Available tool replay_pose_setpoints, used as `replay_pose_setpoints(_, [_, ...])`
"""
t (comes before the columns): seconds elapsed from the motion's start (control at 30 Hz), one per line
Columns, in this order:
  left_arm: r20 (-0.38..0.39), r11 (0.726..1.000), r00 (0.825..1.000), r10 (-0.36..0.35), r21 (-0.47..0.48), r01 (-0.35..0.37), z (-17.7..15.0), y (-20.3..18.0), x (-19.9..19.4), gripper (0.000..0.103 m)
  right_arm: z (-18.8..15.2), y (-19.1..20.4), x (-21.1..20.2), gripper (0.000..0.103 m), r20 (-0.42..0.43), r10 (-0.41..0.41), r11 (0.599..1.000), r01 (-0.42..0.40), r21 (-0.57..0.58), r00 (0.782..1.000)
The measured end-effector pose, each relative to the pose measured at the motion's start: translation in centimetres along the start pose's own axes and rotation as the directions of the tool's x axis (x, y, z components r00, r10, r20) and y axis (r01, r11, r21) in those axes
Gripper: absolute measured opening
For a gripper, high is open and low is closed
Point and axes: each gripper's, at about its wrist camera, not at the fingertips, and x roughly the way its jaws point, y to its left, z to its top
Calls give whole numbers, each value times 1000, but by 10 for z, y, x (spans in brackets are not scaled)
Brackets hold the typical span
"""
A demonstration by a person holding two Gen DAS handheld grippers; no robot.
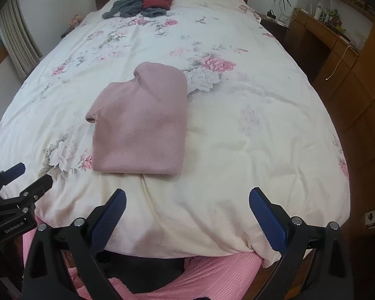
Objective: Fold small clothes
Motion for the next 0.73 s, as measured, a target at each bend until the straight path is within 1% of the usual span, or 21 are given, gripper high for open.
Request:
replay_pose_setpoints(0.33, [-7,1000,1000,2,-1,-2,-2,0,2,90,0,0,2,99,11,-18,1000,18,1,1000])
replay_pose_setpoints(0.73, [-7,1000,1000,3,-1,-3,-4,1,3,90,2,-4,5,99,-3,-7,1000,7,11,1000])
